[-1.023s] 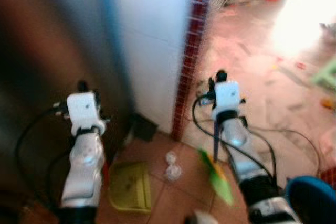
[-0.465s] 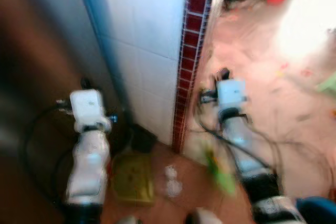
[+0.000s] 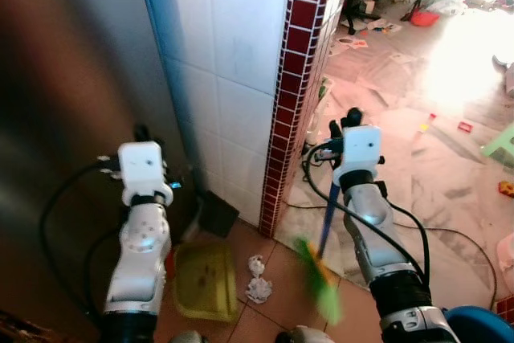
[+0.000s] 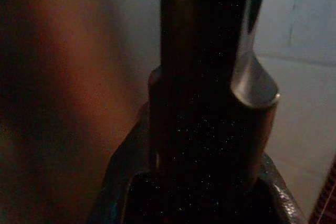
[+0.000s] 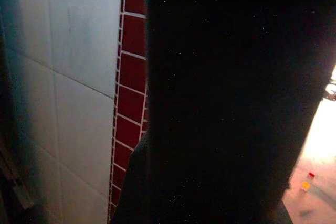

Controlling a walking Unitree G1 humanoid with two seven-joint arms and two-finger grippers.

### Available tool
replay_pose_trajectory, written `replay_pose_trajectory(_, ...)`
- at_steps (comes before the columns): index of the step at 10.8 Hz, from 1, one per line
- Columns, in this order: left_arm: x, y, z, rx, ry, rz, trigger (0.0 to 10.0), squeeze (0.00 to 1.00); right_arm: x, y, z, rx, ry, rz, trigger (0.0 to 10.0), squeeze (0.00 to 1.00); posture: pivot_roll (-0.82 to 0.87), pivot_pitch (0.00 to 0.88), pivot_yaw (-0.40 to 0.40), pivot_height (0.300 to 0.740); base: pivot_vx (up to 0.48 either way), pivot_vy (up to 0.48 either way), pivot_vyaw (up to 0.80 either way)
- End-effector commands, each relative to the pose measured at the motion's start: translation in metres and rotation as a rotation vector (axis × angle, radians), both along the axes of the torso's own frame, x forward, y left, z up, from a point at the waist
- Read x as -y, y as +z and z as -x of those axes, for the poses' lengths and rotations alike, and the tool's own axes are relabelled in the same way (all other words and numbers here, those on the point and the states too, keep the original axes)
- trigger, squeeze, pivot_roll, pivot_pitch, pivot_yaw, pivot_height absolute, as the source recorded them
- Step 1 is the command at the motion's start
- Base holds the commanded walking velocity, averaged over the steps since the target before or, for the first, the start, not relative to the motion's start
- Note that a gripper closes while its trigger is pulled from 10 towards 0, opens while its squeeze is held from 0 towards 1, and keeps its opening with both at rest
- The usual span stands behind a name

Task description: Sweep floor

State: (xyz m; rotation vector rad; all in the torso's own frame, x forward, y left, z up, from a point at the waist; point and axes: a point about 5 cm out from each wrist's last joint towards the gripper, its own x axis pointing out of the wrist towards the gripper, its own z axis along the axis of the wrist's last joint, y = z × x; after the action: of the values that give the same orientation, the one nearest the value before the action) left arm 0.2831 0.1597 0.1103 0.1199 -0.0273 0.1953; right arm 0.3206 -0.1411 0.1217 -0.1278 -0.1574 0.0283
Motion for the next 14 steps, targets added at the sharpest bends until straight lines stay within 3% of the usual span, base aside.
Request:
replay_pose_trajectory(1,0.002,0.013,-0.008,0.071,-0.024,-0.036,10.0,0.00,0.009,0.013,-0.003,0.039,-0.032,0.019,10.0,0.00,-0.08,0.025,-0.007,0.740,0.000,0.000,0.00)
replay_pose_trajectory(3,0.001,0.003,-0.013,0.052,-0.029,-0.063,10.0,0.00,0.015,0.012,-0.003,0.025,-0.047,0.009,10.0,0.00,-0.09,0.037,-0.013,0.740,0.000,0.000,0.00)
replay_pose_trajectory(7,0.026,-0.012,-0.039,0.097,-0.076,-0.056,10.0,0.00,0.019,0.009,0.004,-0.044,-0.113,-0.124,10.0,0.00,-0.14,0.074,-0.015,0.740,0.000,0.000,0.00)
replay_pose_trajectory(9,0.034,-0.029,-0.038,0.047,-0.098,0.007,10.0,0.00,0.016,0.007,0.007,-0.072,-0.107,-0.190,10.0,0.00,-0.17,0.075,-0.013,0.740,0.000,0.000,0.00)
replay_pose_trajectory(11,0.039,-0.033,-0.042,0.031,-0.117,-0.002,10.0,0.00,0.008,0.012,-0.001,-0.085,-0.092,-0.248,10.0,0.00,-0.16,0.065,-0.016,0.740,0.000,0.000,0.00)
replay_pose_trajectory(14,0.052,-0.039,-0.046,-0.024,-0.207,0.066,10.0,0.00,-0.006,0.019,-0.009,-0.100,-0.070,-0.327,10.0,0.00,-0.15,0.048,-0.015,0.740,0.000,0.000,0.00)
